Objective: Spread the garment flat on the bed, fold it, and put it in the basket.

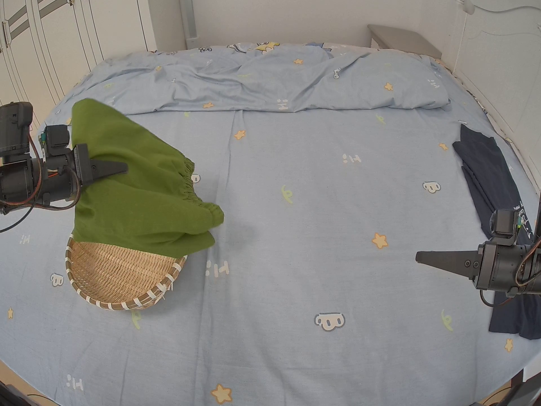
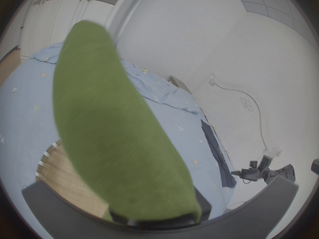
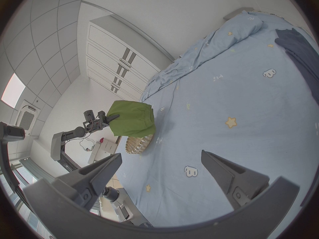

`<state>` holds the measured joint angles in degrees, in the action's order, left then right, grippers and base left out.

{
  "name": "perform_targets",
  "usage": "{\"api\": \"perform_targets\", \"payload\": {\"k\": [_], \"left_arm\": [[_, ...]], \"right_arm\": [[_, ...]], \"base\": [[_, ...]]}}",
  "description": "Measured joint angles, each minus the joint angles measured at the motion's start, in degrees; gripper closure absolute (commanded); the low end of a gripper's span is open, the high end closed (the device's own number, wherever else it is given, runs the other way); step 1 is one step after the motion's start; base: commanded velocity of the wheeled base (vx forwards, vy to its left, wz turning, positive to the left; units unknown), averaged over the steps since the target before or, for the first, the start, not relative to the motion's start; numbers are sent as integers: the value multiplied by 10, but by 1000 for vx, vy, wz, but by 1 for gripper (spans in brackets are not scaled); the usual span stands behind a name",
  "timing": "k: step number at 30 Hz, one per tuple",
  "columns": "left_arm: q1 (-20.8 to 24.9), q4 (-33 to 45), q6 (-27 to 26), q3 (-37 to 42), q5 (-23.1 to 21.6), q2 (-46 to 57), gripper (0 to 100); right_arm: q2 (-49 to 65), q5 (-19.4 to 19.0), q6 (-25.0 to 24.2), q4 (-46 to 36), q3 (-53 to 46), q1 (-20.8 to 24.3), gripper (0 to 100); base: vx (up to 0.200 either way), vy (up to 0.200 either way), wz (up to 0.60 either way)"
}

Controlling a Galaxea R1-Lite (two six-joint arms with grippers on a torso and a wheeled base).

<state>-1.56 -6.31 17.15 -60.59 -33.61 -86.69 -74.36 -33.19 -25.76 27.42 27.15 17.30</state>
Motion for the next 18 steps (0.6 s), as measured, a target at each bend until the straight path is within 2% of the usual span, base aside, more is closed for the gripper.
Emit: {"api": "perform_targets", "payload": {"k": [11,14,18], "left_arm": [[-88,-7,0,24,16,-91,100],[-95,27,0,25,53,-115,100],[-96,114,-2,6,117,-139,100]], "right_arm": [[9,0,0,-3,1,0,0],[12,0,0,-3,2,1,0],[16,0,0,-3,2,2,0]], "base": [[0,0,0],[0,0,0],[0,0,0]]}}
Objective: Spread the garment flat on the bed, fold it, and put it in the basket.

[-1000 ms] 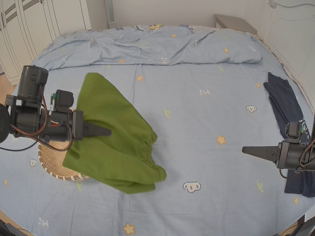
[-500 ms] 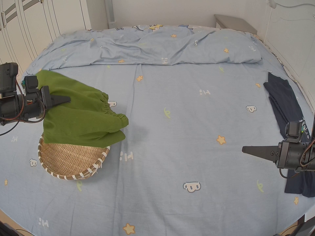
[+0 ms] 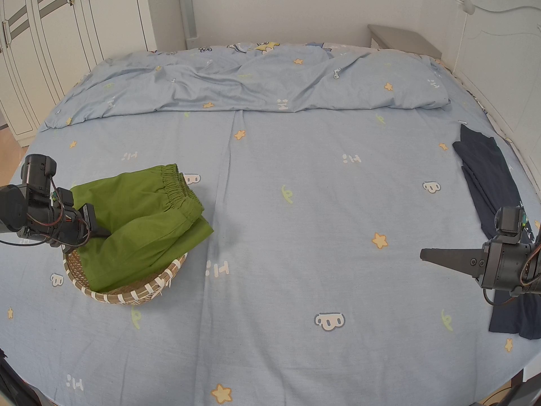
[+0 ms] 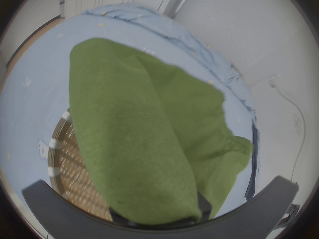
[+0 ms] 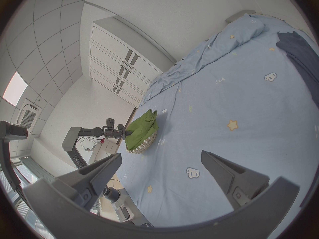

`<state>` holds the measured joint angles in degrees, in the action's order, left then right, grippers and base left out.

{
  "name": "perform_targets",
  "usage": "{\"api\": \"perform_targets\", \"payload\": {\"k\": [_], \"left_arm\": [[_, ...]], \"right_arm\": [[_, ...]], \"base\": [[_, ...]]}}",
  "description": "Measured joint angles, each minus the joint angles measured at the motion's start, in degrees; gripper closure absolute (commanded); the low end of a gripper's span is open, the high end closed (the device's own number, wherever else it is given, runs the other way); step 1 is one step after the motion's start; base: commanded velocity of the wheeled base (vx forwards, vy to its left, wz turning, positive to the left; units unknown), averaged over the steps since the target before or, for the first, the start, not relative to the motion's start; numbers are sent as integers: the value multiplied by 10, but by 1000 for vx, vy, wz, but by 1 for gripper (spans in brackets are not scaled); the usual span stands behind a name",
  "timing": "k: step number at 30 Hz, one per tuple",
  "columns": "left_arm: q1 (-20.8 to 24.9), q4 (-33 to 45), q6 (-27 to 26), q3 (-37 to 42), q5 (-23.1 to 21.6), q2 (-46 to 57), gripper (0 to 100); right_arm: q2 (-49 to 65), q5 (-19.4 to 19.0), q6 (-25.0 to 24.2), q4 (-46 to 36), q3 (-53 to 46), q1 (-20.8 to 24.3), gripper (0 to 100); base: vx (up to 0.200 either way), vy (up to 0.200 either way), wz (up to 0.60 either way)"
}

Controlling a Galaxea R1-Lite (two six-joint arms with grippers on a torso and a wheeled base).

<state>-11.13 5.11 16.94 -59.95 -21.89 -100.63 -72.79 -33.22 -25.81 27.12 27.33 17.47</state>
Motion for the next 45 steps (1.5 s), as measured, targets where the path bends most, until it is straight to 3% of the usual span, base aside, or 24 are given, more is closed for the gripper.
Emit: {"api": "perform_targets", "payload": {"k": [6,21,22,37,45], "left_arm": [[5,96,-6,-47,34,-27,100],[19,104,-10,-69,64,-98,100],[19,104,-11,-69,66,-100,0],[24,116,-13,-62,82,-39,0],[46,102,-58,-27,185,48,0]], "right_arm": [[3,0,0,-1,-1,3,0],[4,0,0,-1,-2,6,0],[4,0,0,-1,-2,6,0],[4,0,0,0,-2,6,0],[4,0,0,0,-2,6,0]], "base": [[0,0,0],[0,0,0],[0,0,0],[0,0,0],[0,0,0]]}}
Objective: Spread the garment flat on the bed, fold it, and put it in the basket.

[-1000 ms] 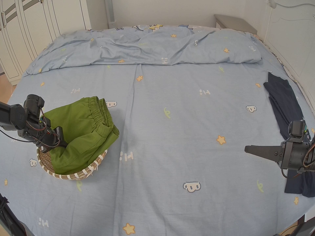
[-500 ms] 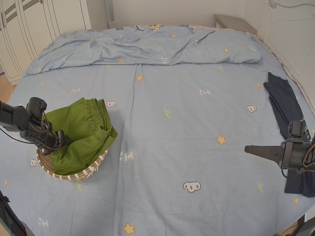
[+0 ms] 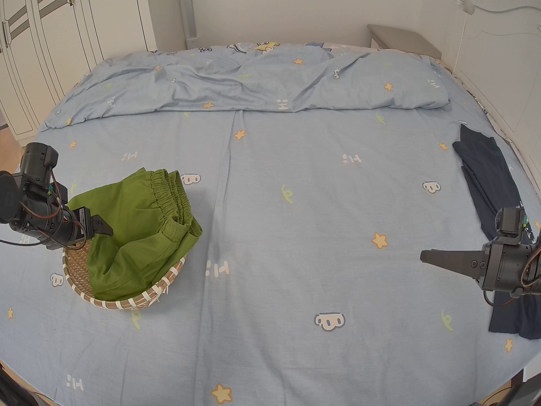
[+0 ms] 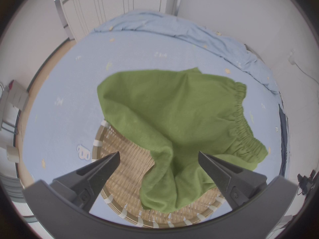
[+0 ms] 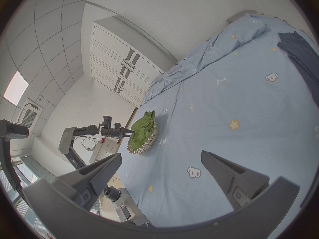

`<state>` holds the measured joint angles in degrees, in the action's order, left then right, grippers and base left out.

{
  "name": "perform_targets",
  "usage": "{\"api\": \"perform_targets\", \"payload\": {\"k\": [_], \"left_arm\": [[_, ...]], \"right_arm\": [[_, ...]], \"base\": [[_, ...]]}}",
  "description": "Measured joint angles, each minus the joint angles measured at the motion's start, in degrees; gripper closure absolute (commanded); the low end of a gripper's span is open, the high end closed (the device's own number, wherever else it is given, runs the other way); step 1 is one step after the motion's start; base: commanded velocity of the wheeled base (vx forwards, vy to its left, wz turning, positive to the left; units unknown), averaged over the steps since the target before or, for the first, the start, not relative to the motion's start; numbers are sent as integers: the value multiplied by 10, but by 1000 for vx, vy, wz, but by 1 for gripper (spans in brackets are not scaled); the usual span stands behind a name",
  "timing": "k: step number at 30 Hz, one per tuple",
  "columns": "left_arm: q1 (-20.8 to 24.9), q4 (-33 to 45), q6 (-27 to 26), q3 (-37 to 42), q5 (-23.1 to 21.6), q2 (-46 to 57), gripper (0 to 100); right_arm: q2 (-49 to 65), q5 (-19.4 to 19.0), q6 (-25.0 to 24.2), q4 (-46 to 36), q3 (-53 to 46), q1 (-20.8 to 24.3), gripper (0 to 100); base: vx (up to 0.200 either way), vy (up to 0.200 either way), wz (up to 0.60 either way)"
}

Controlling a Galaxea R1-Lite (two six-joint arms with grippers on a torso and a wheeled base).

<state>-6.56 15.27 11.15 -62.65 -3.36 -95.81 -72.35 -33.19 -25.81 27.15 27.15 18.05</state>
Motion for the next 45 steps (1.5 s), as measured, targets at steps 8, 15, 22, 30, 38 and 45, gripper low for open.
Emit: {"api": "perform_targets", "payload": {"k": [8,15,22,30,38,45], "left_arm": [[36,-95,-6,42,43,70,0],[98,-216,-7,124,59,166,0],[133,-290,-9,253,74,272,0],[146,-310,-14,401,112,421,0],[114,-299,-5,515,124,615,0],[93,-223,2,584,83,798,0]], "right_arm": [[12,4,58,1,-7,-4,0],[60,20,160,-1,-62,-7,0],[118,63,195,0,-151,-29,0],[258,76,199,-38,-227,-62,0],[453,82,188,-213,-242,-70,0],[587,107,182,-297,-235,-75,0]], "base": [[0,0,0],[0,0,0],[0,0,0],[0,0,0],[0,0,0],[0,0,0]]}}
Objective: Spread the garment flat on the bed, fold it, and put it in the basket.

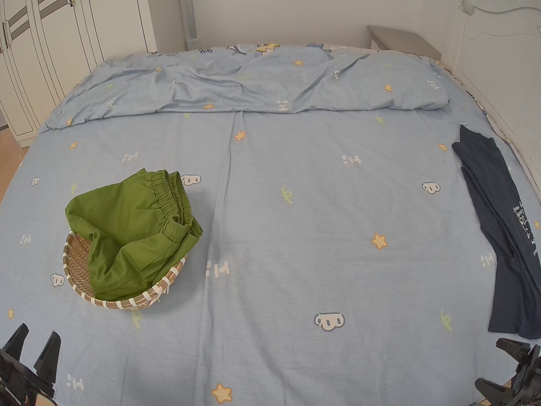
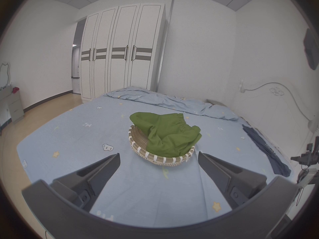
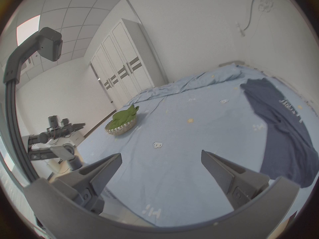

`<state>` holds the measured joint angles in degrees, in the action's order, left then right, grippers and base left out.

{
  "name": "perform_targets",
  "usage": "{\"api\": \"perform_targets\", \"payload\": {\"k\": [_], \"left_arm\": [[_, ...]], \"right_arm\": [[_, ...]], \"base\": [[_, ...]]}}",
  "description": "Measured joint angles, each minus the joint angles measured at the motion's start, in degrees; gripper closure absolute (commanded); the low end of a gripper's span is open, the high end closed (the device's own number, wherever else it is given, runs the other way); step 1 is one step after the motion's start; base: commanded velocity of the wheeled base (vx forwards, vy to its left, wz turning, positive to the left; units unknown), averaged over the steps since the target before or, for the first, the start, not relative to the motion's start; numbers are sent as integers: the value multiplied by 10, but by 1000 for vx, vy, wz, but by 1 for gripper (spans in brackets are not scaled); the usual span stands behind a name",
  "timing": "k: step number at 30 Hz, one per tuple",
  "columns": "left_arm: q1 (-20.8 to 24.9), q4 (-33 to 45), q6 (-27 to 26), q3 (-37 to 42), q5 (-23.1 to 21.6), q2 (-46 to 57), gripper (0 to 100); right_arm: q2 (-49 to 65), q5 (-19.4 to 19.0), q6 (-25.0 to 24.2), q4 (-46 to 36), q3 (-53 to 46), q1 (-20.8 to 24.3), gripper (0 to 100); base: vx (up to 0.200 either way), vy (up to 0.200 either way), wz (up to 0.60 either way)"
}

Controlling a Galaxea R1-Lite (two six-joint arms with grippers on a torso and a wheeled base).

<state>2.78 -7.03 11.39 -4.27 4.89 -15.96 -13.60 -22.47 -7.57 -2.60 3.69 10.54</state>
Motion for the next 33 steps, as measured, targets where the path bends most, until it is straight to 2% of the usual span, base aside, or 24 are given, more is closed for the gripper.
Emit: {"api": "perform_targets", "payload": {"k": [5,10,13,16,20,25,27,31,33], "left_arm": [[-12,24,-14,24,-64,88,0],[-20,35,-89,31,-110,129,0],[-22,39,-103,32,-118,140,0],[-23,40,-99,33,-111,146,0],[-24,45,-92,33,-64,151,0],[-24,56,-93,33,-12,153,0],[-24,67,-105,33,-19,153,0],[-24,76,-133,33,-61,153,0],[-23,76,-131,33,-63,153,0]], "right_arm": [[47,80,1,-6,-2,-2,0],[71,118,4,-3,-6,-4,0],[78,150,4,9,-10,-7,0],[83,152,5,12,-13,-25,0],[92,137,25,15,-15,-77,0],[111,135,87,38,-24,-108,0],[117,137,97,45,-25,-109,0],[123,140,90,51,-27,-109,0],[125,154,85,53,-27,-108,0]], "base": [[0,0,0],[0,0,0],[0,0,0],[0,0,0],[0,0,0],[0,0,0],[0,0,0],[0,0,0],[0,0,0]]}}
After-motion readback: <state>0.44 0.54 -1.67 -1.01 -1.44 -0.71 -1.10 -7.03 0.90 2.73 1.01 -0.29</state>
